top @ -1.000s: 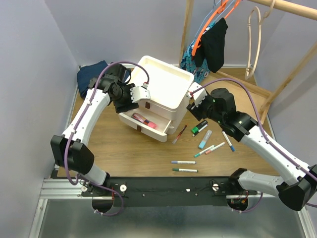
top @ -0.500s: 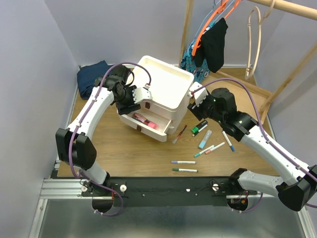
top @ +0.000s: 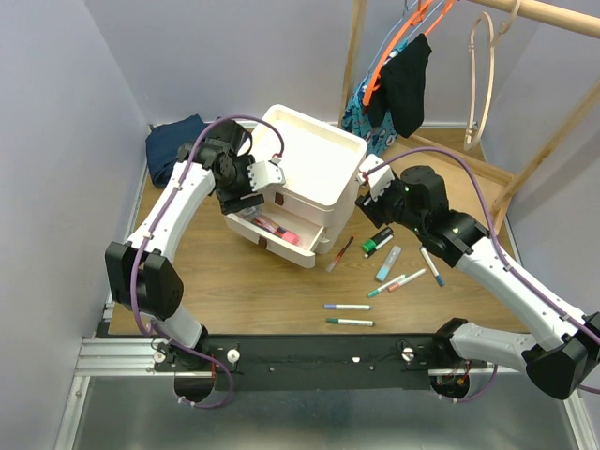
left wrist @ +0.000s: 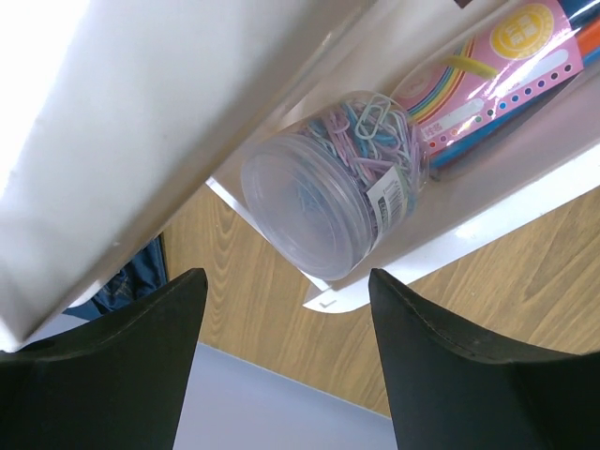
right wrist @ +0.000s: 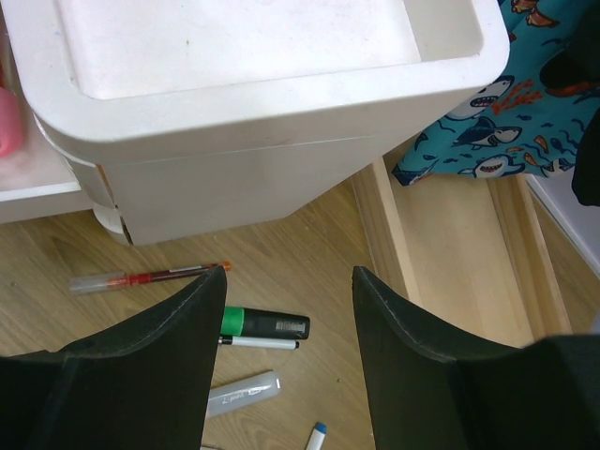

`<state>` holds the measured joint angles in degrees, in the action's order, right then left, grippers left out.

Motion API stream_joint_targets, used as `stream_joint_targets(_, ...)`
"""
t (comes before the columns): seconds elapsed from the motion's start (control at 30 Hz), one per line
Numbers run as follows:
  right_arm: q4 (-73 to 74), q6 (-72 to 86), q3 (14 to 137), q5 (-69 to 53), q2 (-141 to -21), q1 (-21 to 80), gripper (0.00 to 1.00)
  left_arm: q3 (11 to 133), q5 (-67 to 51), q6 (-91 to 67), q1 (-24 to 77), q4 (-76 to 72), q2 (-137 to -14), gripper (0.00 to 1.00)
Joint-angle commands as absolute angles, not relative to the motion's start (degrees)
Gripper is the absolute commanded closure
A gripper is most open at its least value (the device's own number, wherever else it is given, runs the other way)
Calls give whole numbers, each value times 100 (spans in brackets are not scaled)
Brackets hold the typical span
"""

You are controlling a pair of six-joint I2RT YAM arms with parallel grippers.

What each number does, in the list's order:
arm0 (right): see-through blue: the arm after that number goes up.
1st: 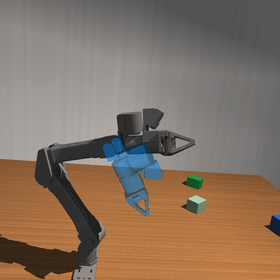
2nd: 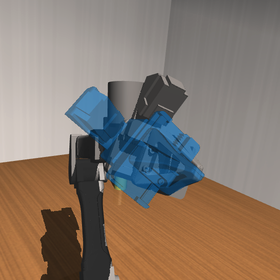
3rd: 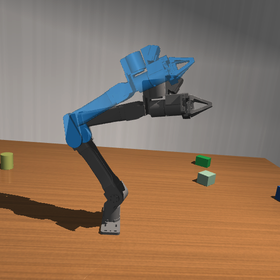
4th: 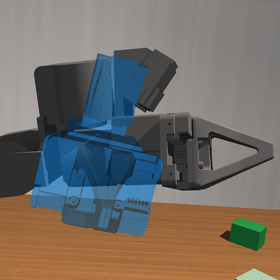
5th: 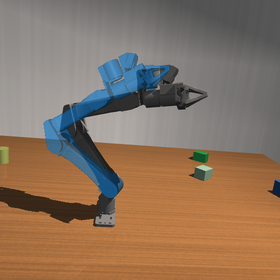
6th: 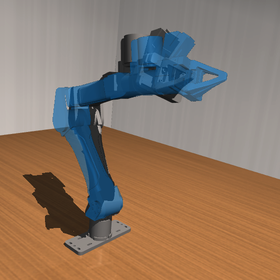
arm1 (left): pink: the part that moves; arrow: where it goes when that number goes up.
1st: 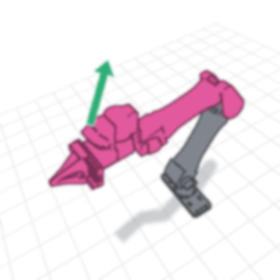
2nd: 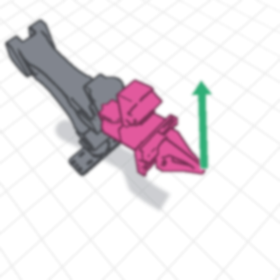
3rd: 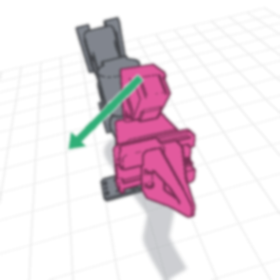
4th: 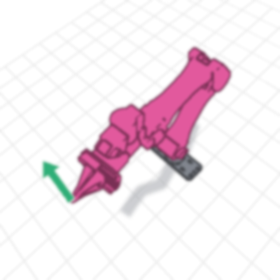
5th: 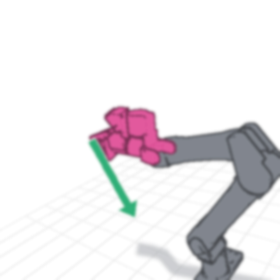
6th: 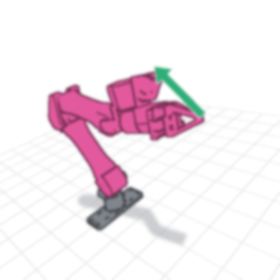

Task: Sort the stationery into containers
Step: Place the stationery in the drawer.

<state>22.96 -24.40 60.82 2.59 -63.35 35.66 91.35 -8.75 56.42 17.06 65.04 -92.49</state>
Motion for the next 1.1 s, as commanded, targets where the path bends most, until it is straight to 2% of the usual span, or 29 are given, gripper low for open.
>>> stream_joint_targets(0.0,2250,-2347,6003,123,-6240,3524,36,9334,-905,5529,1740,6548,-9334,21)
stream_joint_targets(0.23,2215,-2329,5924,132,-6214,3525,36,9238,-1011,5143,1837,6408,-9325,24)
stream_joint_targets(0.4,2215,-2320,5924,123,-6214,3524,36,9115,-1177,4677,1960,6267,-9299,37)
stream_joint_targets(0.7,2180,-2320,5836,114,-6179,3533,36,8763,-1204,4201,2197,6012,-9229,39)
stream_joint_targets(1.07,2171,-2320,5836,123,-6179,3507,36,8490,-975,3911,2250,5730,-9070,49)
